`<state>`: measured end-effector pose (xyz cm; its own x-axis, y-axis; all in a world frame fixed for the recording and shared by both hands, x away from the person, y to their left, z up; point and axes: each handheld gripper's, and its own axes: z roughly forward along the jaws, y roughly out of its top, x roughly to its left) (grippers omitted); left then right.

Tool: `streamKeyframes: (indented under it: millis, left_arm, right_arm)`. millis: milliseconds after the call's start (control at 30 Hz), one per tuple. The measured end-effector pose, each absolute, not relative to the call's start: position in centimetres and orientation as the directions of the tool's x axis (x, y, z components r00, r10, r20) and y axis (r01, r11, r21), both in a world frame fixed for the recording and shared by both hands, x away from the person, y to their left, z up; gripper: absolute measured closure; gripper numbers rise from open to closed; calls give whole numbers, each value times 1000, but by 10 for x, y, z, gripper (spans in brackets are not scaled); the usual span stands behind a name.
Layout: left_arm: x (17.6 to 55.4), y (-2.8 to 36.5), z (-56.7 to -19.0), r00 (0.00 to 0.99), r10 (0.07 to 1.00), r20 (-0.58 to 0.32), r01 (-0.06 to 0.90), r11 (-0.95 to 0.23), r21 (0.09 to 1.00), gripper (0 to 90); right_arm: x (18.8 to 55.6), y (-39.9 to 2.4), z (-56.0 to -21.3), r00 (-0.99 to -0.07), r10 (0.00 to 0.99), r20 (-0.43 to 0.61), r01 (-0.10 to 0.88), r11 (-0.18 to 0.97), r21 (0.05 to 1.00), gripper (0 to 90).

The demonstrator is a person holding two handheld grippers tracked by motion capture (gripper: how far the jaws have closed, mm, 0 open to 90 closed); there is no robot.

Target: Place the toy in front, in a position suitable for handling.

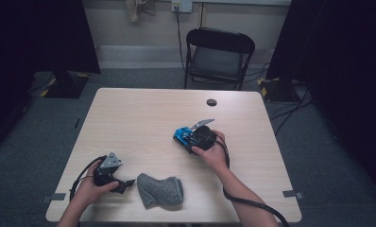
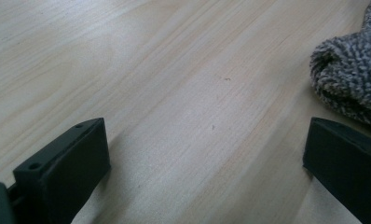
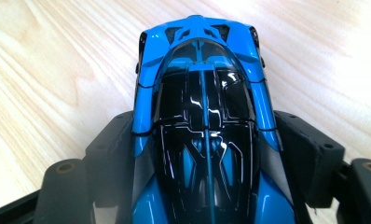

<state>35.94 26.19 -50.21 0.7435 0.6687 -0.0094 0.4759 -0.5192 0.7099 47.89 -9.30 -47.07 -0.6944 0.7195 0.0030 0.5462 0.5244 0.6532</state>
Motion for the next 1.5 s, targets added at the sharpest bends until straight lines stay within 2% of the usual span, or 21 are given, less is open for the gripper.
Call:
streamKeyframes:
  millis: [700,1500]
  left_arm:
    - [360,261,-502,741,671,-10,478,-517,710,0]
    - [360,261,-502,742,671,-10,478,-518,709,0]
  right_arm:
    - [474,-122,-491,-725,687,50,537,518,665,261]
    - [472,-125,-493,-752,659,18,491,540,683,257]
